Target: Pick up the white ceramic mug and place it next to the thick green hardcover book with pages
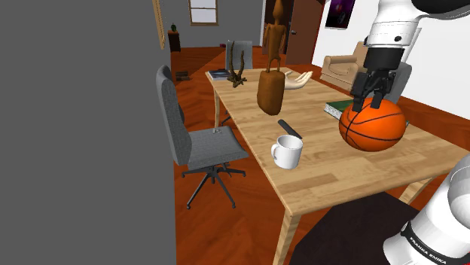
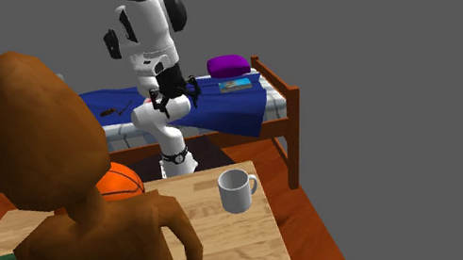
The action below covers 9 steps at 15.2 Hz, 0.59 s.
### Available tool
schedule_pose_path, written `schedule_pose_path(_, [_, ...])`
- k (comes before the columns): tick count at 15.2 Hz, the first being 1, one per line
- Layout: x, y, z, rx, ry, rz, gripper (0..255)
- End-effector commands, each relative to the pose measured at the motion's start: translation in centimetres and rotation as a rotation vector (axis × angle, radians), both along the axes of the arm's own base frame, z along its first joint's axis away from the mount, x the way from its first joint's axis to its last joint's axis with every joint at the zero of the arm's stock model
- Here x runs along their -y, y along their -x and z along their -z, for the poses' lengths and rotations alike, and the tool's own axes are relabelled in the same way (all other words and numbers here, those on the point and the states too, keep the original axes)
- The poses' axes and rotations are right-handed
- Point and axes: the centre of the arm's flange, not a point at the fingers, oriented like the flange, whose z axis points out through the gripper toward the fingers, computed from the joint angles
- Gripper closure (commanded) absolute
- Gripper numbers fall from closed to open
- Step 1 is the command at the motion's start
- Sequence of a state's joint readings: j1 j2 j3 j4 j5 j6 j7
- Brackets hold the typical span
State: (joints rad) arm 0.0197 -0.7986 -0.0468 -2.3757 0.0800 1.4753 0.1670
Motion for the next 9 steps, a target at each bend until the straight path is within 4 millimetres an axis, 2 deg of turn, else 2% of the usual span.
schedule_pose_path(1, [0.0,0.0,0.0,0.0,0.0,0.0,0])
schedule_pose_path(9, [-1.2,-7.0,7.4,0.035,0.045,-0.031,0])
